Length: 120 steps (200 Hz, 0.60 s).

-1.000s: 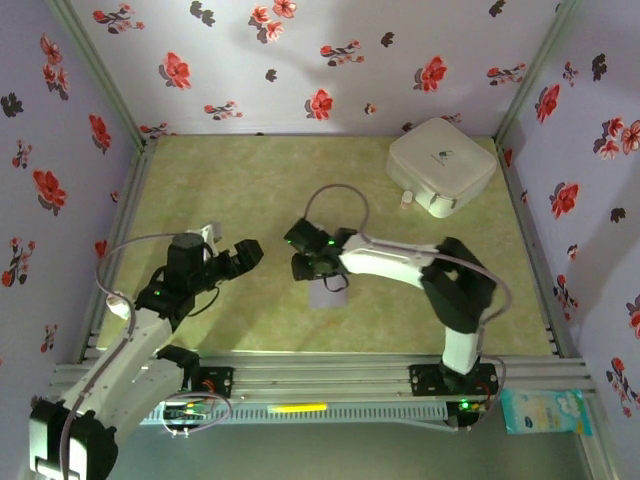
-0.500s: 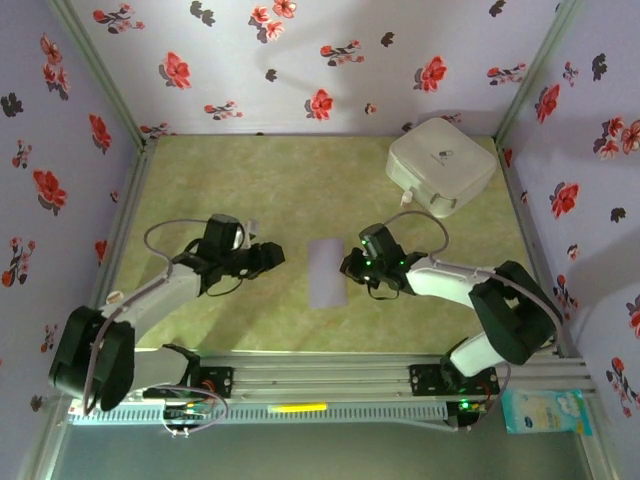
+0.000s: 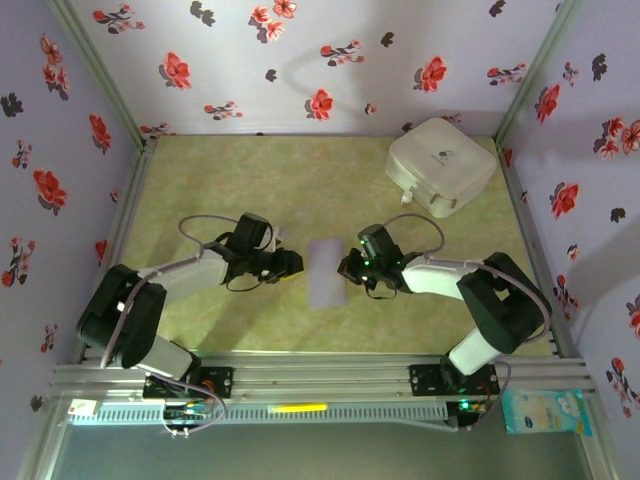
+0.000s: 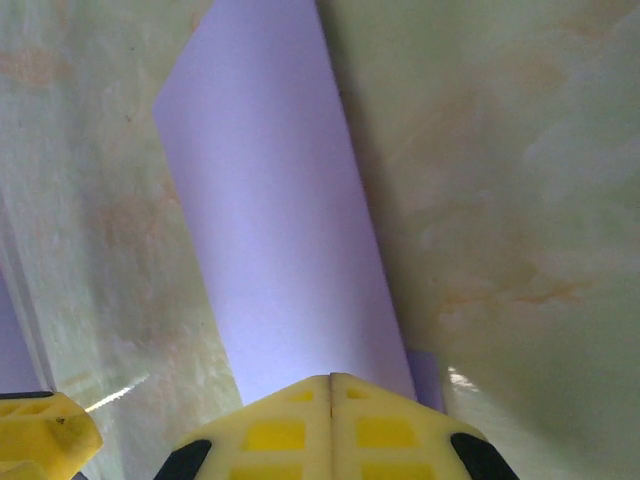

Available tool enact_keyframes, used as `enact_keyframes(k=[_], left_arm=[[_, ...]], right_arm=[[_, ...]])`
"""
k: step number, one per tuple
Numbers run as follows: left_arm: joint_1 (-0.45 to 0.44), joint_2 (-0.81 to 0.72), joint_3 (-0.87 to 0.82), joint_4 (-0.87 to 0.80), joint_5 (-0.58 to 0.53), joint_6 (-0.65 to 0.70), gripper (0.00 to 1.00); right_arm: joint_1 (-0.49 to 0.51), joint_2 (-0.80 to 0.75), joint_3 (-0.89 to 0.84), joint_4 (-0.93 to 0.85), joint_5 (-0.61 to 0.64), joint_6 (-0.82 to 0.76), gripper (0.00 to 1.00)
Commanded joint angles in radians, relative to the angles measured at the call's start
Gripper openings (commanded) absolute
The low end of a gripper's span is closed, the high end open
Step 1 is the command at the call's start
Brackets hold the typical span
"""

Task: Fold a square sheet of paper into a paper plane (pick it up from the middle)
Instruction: Third fold the triangle at the center of the table.

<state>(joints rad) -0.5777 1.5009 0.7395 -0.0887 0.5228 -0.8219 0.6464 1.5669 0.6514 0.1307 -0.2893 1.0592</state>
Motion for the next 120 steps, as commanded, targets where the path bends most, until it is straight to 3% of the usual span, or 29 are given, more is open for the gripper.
enact_keyframes(k=[1,120], left_arm=[[-0.011,0.033,0.032,0.013,0.017,-0.017,0.35],[-0.028,0.137,0.068,0.03,0.016,-0.048,0.4]], right_arm=[[-0.015,0.001,-0.023,-0.012,-0.016,-0.011,0.02],[-0.034,0.042,-0.095,0.027,0.007,0.013,0.02]])
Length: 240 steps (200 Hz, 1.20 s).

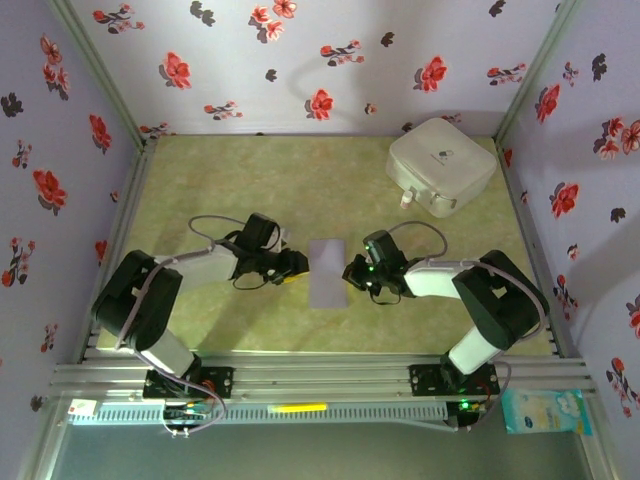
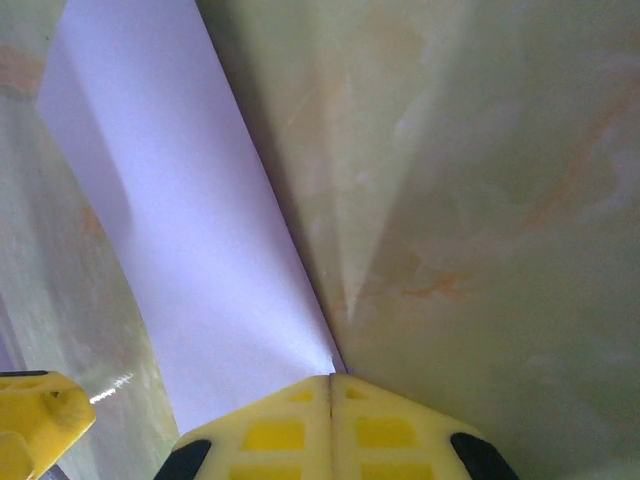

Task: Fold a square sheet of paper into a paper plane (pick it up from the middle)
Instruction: Third fold the triangle at the center of the table.

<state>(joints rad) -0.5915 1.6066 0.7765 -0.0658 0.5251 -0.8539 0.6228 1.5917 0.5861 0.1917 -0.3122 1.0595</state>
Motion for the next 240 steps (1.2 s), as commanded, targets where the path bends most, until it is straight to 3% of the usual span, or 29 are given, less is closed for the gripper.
enact_keyframes(k=[1,240], left_arm=[[-0.014,0.032,0.032,0.008,0.014,-0.016,0.4],[-0.033,0.145,0.044,0.043,0.029,-0.044,0.23]], right_arm=[[-0.011,0.017,-0.029,-0.034,0.03,0.012,0.02],[-0.012,0.022,-0.016,-0.045,0.022,0.013,0.03]])
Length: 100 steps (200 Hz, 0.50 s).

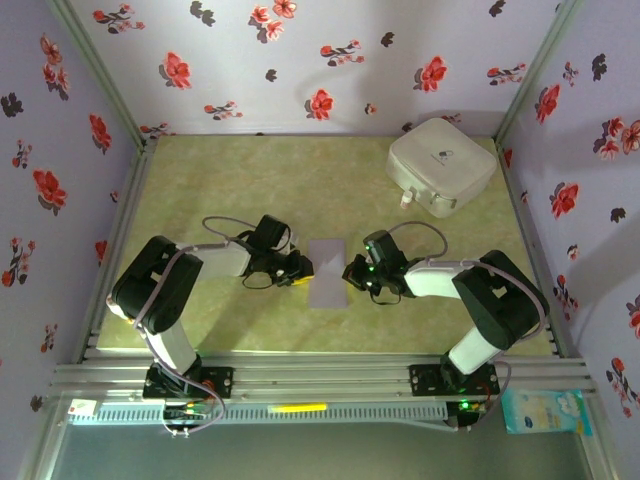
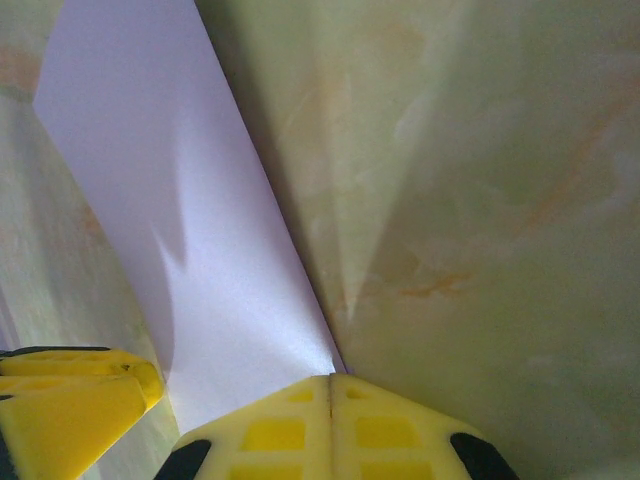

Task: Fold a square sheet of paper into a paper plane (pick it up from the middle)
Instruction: Third fold the triangle at the center of the table.

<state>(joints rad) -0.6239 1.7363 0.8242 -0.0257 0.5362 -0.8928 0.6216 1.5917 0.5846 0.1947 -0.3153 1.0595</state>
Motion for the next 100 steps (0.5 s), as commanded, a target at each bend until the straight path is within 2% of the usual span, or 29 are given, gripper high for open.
enact_keyframes(k=[1,46,100], left_arm=[[-0.001,0.016,-0.004,0.003,0.017,-0.006,0.23],[0.001,0.018,-0.018,0.024,0.01,-0.024,0.32],[-0.001,0.049,-0.014,0.033,0.03,-0.023,0.29]], right_arm=[[-0.011,0.022,-0.014,-0.048,0.024,0.013,0.03],[-0.011,0.026,-0.006,-0.049,0.025,0.012,0.03],[-0.011,0.017,-0.007,-0.046,0.035,0.017,0.03]])
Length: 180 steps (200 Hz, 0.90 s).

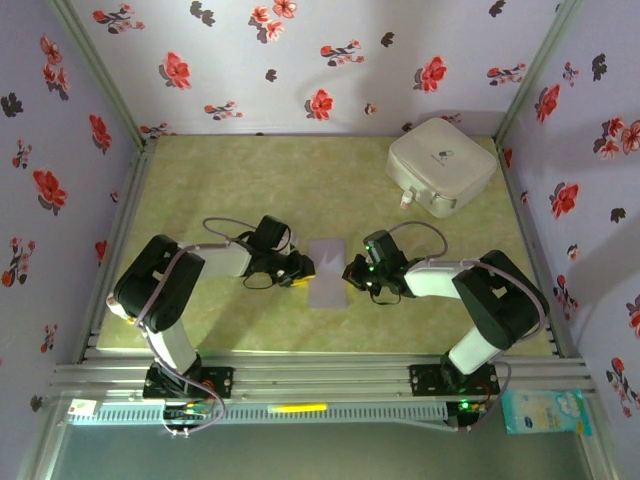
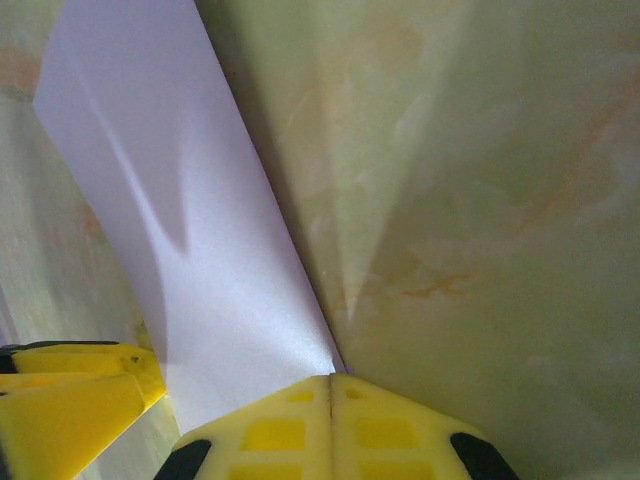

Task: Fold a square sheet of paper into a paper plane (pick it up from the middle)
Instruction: Third fold the triangle at the center of the table.

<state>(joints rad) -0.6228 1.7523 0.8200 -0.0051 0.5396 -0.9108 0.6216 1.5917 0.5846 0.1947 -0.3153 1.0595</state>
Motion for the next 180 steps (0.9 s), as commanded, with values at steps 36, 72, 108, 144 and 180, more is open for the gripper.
enact_keyframes(k=[36,72,108,144,180], left_arm=[[-0.002,0.036,-0.013,0.014,0.03,-0.005,0.26],[-0.002,0.028,-0.014,0.022,0.028,-0.006,0.17],[-0.002,0.018,-0.019,0.022,0.028,-0.009,0.11],[-0.002,-0.011,-0.024,0.017,0.017,-0.011,0.04],[-0.002,-0.087,-0.021,-0.025,-0.002,-0.011,0.0]], right_arm=[[-0.011,0.018,-0.007,-0.045,0.032,0.019,0.04],[-0.011,0.019,-0.006,-0.044,0.03,0.018,0.04],[-0.011,0.014,-0.001,-0.046,0.024,0.013,0.05],[-0.011,0.001,0.005,-0.048,0.018,0.001,0.08],[-0.011,-0.062,-0.018,0.02,-0.016,-0.019,0.25]])
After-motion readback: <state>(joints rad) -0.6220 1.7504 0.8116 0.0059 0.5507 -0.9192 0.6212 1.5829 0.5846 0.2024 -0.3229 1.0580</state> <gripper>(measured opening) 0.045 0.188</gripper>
